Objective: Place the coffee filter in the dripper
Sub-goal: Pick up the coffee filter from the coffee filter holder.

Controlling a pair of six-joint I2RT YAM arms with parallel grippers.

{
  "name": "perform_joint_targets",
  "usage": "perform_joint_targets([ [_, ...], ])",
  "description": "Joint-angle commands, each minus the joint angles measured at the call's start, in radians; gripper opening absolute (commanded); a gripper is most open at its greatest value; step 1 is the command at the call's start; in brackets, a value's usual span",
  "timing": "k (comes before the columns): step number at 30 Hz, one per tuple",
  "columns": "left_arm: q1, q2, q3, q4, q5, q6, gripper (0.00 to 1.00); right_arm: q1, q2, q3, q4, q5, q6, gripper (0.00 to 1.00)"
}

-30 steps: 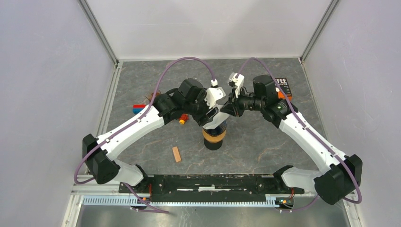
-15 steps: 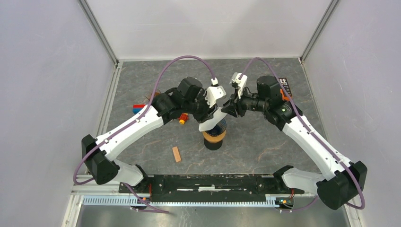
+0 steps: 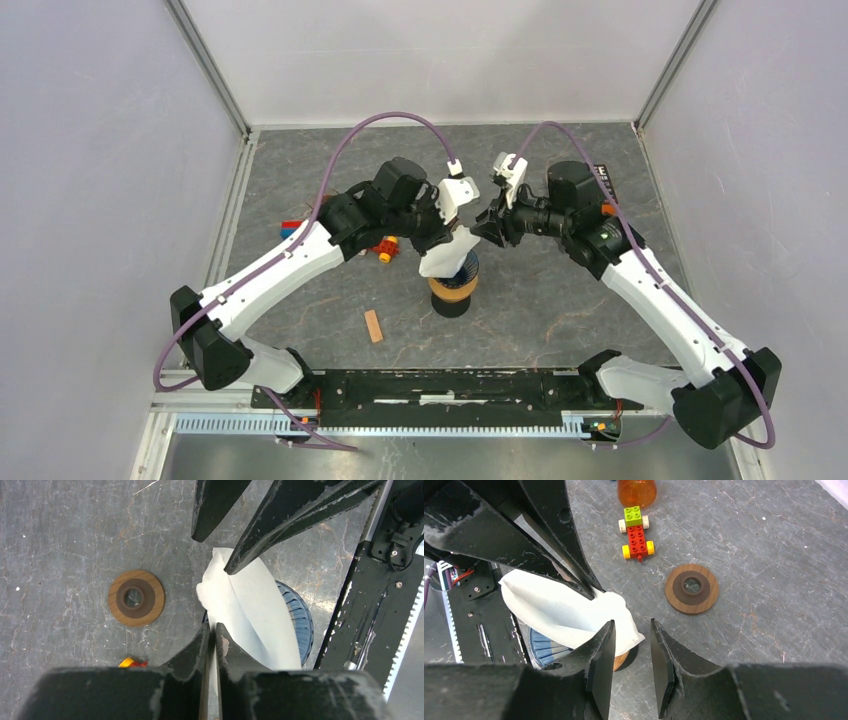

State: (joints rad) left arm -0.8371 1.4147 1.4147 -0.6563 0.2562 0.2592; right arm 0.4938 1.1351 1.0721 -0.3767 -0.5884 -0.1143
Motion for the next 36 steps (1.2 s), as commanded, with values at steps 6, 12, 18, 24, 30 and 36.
perform_joint_targets([
  [6, 0.004, -0.007, 0.055, 0.006, 0.039, -0.021, 0.02, -0.021, -0.047, 0.028, 0.008, 0.024, -0.022, 0.39],
  [12, 0.005, 0.0, 0.121, -0.006, 0.012, -0.058, 0.02, -0.053, -0.061, 0.077, 0.003, 0.03, -0.001, 0.53],
  [18, 0.006, 0.012, 0.217, -0.029, 0.02, -0.102, 0.02, -0.093, -0.058, 0.15, 0.041, -0.027, 0.103, 0.67],
  [24, 0.006, 0.036, 0.334, -0.034, -0.06, -0.12, 0.02, -0.135, -0.036, 0.257, 0.06, -0.042, 0.196, 0.73],
  [30, 0.0, 0.084, 0.406, 0.004, -0.307, -0.164, 0.02, -0.173, 0.001, 0.269, 0.125, -0.05, 0.352, 0.76],
  [36, -0.045, 0.133, 0.441, 0.049, -0.488, -0.148, 0.02, -0.177, 0.06, 0.255, 0.175, -0.077, 0.448, 0.79],
])
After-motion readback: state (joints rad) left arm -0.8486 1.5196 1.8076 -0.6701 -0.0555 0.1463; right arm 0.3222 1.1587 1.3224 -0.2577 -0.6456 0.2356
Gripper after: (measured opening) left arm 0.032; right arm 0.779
